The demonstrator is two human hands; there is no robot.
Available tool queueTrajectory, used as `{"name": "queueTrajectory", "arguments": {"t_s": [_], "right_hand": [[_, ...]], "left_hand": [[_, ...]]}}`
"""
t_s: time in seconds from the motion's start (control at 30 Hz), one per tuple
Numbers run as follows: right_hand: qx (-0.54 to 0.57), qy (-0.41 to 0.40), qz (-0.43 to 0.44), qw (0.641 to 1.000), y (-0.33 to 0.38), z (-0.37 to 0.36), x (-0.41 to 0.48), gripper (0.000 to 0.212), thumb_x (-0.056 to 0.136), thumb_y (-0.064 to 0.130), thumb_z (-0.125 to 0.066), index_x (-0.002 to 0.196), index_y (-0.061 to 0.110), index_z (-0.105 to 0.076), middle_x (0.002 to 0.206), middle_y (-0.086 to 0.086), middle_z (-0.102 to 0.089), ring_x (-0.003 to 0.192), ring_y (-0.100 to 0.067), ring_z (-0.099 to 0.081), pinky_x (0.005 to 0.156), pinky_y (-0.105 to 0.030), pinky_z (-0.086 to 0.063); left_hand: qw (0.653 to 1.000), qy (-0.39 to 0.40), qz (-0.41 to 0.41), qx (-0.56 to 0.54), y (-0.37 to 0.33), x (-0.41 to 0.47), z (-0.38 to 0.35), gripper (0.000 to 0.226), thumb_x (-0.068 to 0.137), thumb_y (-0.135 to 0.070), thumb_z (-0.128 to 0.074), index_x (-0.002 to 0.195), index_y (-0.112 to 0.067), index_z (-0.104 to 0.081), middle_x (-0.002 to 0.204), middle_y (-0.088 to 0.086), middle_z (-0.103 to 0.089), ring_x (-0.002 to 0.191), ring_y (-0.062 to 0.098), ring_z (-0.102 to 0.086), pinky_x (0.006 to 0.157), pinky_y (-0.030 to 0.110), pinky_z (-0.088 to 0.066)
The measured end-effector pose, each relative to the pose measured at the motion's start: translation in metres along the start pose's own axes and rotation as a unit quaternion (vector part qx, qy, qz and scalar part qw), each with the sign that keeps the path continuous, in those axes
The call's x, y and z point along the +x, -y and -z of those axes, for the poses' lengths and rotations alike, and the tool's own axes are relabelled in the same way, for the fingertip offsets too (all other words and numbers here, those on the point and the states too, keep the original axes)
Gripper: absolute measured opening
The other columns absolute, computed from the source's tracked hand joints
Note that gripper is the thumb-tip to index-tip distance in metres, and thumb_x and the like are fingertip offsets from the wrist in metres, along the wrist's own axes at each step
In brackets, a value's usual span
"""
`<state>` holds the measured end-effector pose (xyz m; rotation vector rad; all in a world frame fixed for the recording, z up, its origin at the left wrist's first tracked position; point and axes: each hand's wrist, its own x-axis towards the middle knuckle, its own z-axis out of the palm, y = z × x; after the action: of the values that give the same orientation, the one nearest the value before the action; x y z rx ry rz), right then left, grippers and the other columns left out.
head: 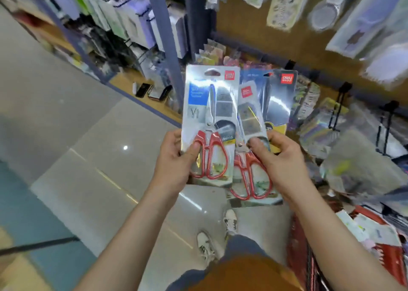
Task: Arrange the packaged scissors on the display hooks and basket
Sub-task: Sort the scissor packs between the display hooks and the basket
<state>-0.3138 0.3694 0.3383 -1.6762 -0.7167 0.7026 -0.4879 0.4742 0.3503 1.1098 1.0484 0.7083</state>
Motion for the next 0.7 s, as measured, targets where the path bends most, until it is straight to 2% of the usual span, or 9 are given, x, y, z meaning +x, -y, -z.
{"name": "queueTrajectory", "arguments": {"t_s": [0.13, 0.23, 0.3, 0.37, 0.4, 0.5, 0.6, 0.63, 0.7], "right_hand": [[-0.011, -0.012, 0.034, 0.999, 0.014, -0.038, 0.036, 0.018, 0.096, 0.026, -0.063, 0.084, 0.036, -0.071, 0.085, 0.012, -0.072, 0.084, -0.008, -0.064, 0.076, -0.024, -0.047], [0.031, -0.009, 0.041, 0.999, 0.031, -0.062, 0.067, 0.020, 0.099, 0.028, -0.058, 0.084, 0.023, -0.071, 0.075, 0.004, -0.069, 0.074, -0.007, -0.061, 0.070, -0.028, -0.048], [0.049, 0.003, 0.042, 0.998, 0.048, -0.076, 0.090, 0.019, 0.094, 0.032, -0.064, 0.084, 0.017, -0.070, 0.072, -0.003, -0.066, 0.070, -0.012, -0.059, 0.067, -0.032, -0.049], [0.071, 0.032, 0.037, 0.996, 0.064, -0.087, 0.116, 0.013, 0.079, 0.030, -0.079, 0.087, 0.023, -0.072, 0.076, 0.006, -0.072, 0.071, -0.008, -0.066, 0.065, -0.029, -0.055], [0.078, 0.042, 0.027, 0.996, 0.072, -0.091, 0.128, 0.021, 0.073, 0.027, -0.083, 0.090, 0.026, -0.071, 0.080, 0.009, -0.075, 0.073, -0.007, -0.070, 0.066, -0.025, -0.057], [0.045, 0.059, 0.036, 0.997, 0.085, -0.098, 0.161, 0.021, 0.074, 0.022, -0.083, 0.091, 0.030, -0.072, 0.083, 0.009, -0.076, 0.075, -0.006, -0.071, 0.066, -0.023, -0.058], [0.002, 0.083, 0.052, 0.995, 0.098, -0.104, 0.186, 0.015, 0.076, 0.025, -0.080, 0.085, 0.033, -0.071, 0.078, 0.018, -0.071, 0.071, 0.005, -0.063, 0.066, -0.012, -0.051], [-0.017, 0.083, 0.061, 0.995, 0.102, -0.106, 0.194, 0.015, 0.075, 0.028, -0.080, 0.082, 0.037, -0.071, 0.079, 0.021, -0.069, 0.073, 0.007, -0.061, 0.066, -0.008, -0.048], [-0.044, 0.075, 0.074, 0.993, 0.113, -0.111, 0.206, 0.012, 0.070, 0.037, -0.078, 0.079, 0.043, -0.071, 0.085, 0.020, -0.068, 0.079, 0.007, -0.060, 0.068, -0.005, -0.044]], "left_hand": [[0.999, -0.019, -0.016, -0.039, -0.020, 0.035, 0.037, 0.029, 0.094, 0.003, -0.055, 0.116, -0.013, -0.050, 0.091, 0.008, -0.070, 0.069, 0.012, -0.070, 0.056, 0.028, -0.055], [0.999, 0.022, -0.039, -0.030, -0.038, 0.067, 0.042, 0.032, 0.092, 0.006, -0.056, 0.115, -0.015, -0.052, 0.091, 0.008, -0.072, 0.076, 0.021, -0.070, 0.063, 0.035, -0.058], [0.997, 0.042, -0.064, -0.011, -0.052, 0.095, 0.036, 0.032, 0.092, 0.007, -0.056, 0.114, -0.015, -0.052, 0.095, 0.011, -0.072, 0.083, 0.026, -0.069, 0.072, 0.041, -0.060], [0.995, 0.047, -0.085, 0.001, -0.065, 0.126, 0.029, 0.032, 0.093, 0.009, -0.054, 0.116, -0.014, -0.051, 0.100, 0.010, -0.071, 0.089, 0.024, -0.068, 0.077, 0.039, -0.059], [0.994, 0.055, -0.089, 0.008, -0.071, 0.139, 0.027, 0.032, 0.093, 0.009, -0.054, 0.116, -0.013, -0.051, 0.101, 0.008, -0.071, 0.090, 0.021, -0.068, 0.077, 0.036, -0.059], [0.993, 0.070, -0.098, 0.022, -0.089, 0.175, 0.031, 0.039, 0.082, -0.002, -0.065, 0.117, -0.011, -0.052, 0.107, 0.012, -0.069, 0.095, 0.021, -0.067, 0.080, 0.035, -0.057], [0.990, 0.076, -0.119, 0.018, -0.122, 0.212, 0.039, 0.048, 0.073, -0.009, -0.066, 0.119, -0.014, -0.053, 0.098, 0.010, -0.068, 0.084, 0.017, -0.065, 0.069, 0.028, -0.053], [0.989, 0.072, -0.133, 0.002, -0.137, 0.225, 0.041, 0.045, 0.075, -0.010, -0.065, 0.119, -0.016, -0.054, 0.091, 0.005, -0.068, 0.078, 0.013, -0.064, 0.065, 0.025, -0.052], [0.985, 0.055, -0.161, -0.023, -0.169, 0.254, 0.043, 0.041, 0.082, -0.014, -0.067, 0.121, -0.017, -0.053, 0.086, 0.001, -0.067, 0.077, 0.015, -0.065, 0.064, 0.028, -0.052]]}}
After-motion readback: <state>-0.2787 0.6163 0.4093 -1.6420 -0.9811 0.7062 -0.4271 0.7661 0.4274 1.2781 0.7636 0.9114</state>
